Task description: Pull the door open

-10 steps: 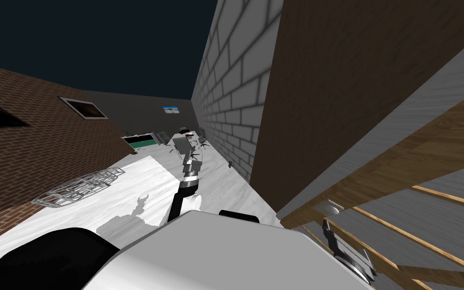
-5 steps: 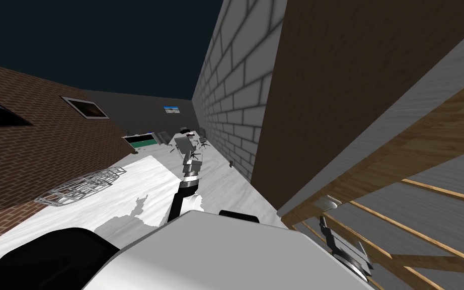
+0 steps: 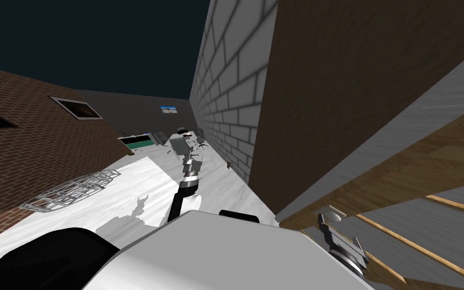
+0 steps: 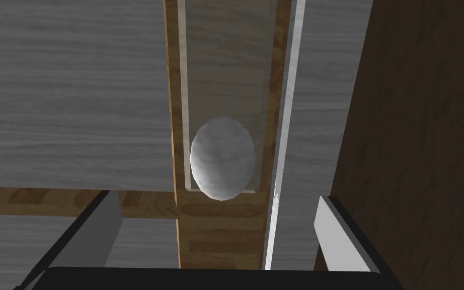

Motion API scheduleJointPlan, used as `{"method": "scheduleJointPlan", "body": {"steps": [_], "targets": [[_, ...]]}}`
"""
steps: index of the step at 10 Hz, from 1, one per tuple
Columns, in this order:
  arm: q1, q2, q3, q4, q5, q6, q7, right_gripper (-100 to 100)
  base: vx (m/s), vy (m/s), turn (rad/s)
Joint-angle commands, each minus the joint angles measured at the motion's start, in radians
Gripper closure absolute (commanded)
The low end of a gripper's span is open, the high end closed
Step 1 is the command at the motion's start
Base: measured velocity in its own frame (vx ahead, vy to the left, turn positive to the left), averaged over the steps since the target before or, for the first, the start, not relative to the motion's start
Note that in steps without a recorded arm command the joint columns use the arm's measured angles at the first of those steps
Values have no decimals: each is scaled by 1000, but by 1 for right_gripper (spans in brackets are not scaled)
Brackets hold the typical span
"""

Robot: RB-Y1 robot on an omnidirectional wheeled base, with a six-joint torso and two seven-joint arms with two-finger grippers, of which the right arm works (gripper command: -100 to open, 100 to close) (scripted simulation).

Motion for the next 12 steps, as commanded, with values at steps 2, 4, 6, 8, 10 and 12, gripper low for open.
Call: {"method": "scheduleJointPlan", "body": {"steps": [2, 4, 6, 8, 10, 12], "targets": [[-15, -6, 5, 7, -6, -5, 2, -100, 164, -140, -17], [-17, -5, 6, 10, -6, -4, 1, -100, 97, -93, -2], [-17, -5, 6, 10, -6, -4, 1, 100, -15, 16, -2], [-17, -5, 6, 10, -6, -4, 1, 100, -13, 10, 3], [-17, -5, 6, 10, -6, -4, 1, 100, 0, 0, 0], [-21, -5, 14, 13, -9, -6, 42, 100, -11, -1, -6]]}}
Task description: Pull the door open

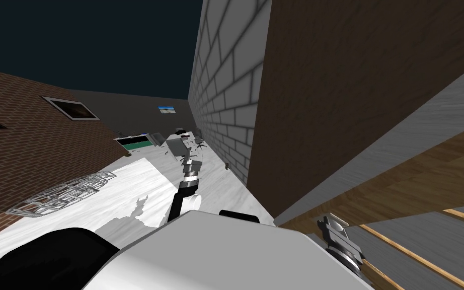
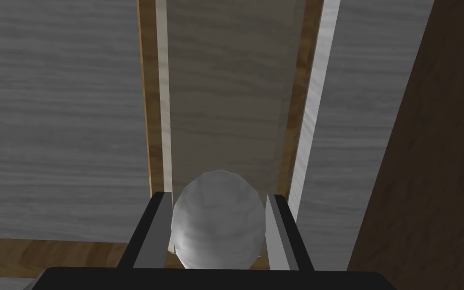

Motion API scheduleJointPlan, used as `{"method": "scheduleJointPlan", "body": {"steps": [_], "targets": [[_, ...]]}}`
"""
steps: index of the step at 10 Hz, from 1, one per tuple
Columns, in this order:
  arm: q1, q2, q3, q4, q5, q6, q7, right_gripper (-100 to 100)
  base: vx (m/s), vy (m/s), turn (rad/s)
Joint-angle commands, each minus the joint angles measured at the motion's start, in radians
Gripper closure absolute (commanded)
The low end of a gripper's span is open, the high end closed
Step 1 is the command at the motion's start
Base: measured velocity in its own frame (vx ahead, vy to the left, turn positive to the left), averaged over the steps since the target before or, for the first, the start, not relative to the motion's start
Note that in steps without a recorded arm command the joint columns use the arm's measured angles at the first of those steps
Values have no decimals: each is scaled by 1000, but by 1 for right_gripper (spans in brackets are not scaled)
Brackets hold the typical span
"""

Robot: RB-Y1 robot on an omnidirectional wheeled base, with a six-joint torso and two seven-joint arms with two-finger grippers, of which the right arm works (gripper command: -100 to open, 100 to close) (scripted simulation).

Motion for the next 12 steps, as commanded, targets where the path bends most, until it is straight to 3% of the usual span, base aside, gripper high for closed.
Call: {"method": "scheduleJointPlan", "body": {"steps": [1, 6, 12], "targets": [[-1, 0, 5, -1, -2, 1, 31, 100, -13, -2, -4], [-10, -2, 19, 2, -8, 2, 108, 100, -14, 2, -5], [-27, -4, 46, 9, -19, 5, 258, 100, -21, 1, -8]]}}
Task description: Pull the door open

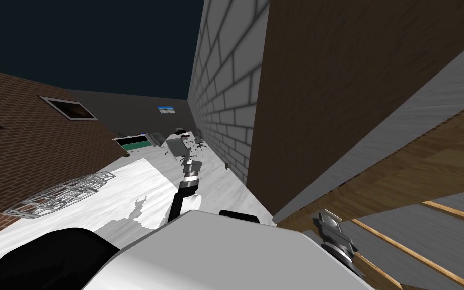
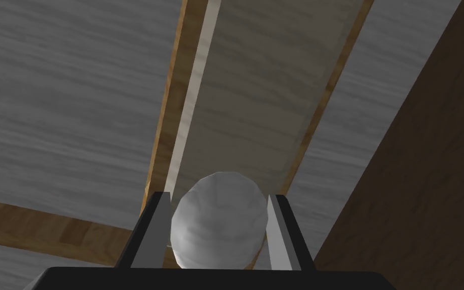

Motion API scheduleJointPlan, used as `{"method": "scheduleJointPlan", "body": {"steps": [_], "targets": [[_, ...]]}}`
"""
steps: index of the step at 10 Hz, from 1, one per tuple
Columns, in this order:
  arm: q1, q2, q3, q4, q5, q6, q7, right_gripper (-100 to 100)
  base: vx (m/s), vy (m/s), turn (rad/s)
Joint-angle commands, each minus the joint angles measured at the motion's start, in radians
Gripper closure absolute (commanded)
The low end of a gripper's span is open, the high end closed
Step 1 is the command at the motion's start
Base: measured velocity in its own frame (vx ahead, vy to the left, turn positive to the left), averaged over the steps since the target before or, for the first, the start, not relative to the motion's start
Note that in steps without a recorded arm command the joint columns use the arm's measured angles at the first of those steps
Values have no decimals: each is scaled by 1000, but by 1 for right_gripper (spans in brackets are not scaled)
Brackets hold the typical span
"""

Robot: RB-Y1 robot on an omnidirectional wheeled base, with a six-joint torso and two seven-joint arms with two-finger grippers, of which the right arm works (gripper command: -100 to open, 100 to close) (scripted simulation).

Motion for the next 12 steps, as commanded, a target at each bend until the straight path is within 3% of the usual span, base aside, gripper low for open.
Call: {"method": "scheduleJointPlan", "body": {"steps": [1, 12], "targets": [[-5, 0, 8, 6, -2, 2, 39, 100, -19, 2, -6], [-35, -5, 55, 17, -23, 6, 316, 100, -20, 1, -8]]}}
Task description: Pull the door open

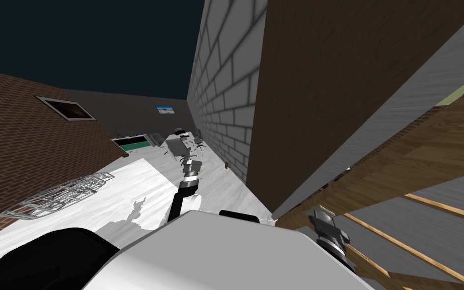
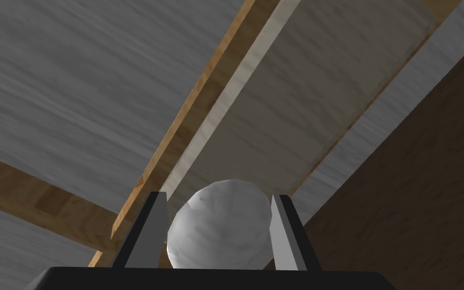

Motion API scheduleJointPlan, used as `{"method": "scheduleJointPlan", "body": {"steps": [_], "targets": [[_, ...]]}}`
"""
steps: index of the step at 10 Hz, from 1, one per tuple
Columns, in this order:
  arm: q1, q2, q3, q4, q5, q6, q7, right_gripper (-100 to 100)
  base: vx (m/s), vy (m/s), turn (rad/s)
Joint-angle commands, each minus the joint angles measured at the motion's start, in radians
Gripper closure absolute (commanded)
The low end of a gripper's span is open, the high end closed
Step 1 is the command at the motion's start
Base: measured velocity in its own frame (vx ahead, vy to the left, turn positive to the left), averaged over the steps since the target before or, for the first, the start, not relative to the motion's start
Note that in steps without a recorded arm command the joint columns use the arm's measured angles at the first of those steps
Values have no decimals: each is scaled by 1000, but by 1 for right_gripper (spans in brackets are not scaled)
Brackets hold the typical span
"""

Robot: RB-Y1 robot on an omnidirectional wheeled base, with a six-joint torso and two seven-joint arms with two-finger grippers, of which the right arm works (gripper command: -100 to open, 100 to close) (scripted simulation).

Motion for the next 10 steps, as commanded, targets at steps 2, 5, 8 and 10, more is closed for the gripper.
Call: {"method": "scheduleJointPlan", "body": {"steps": [2, 5, 8, 10], "targets": [[-7, 0, 10, 4, -3, 1, 59, 100, -21, 1, -9], [-14, -1, 22, 7, -8, 2, 130, 100, -20, 1, -8], [-22, -2, 34, 10, -13, 3, 203, 100, -19, -2, -9], [-26, -3, 41, 11, -16, 4, 243, 100, -16, 2, -7]]}}
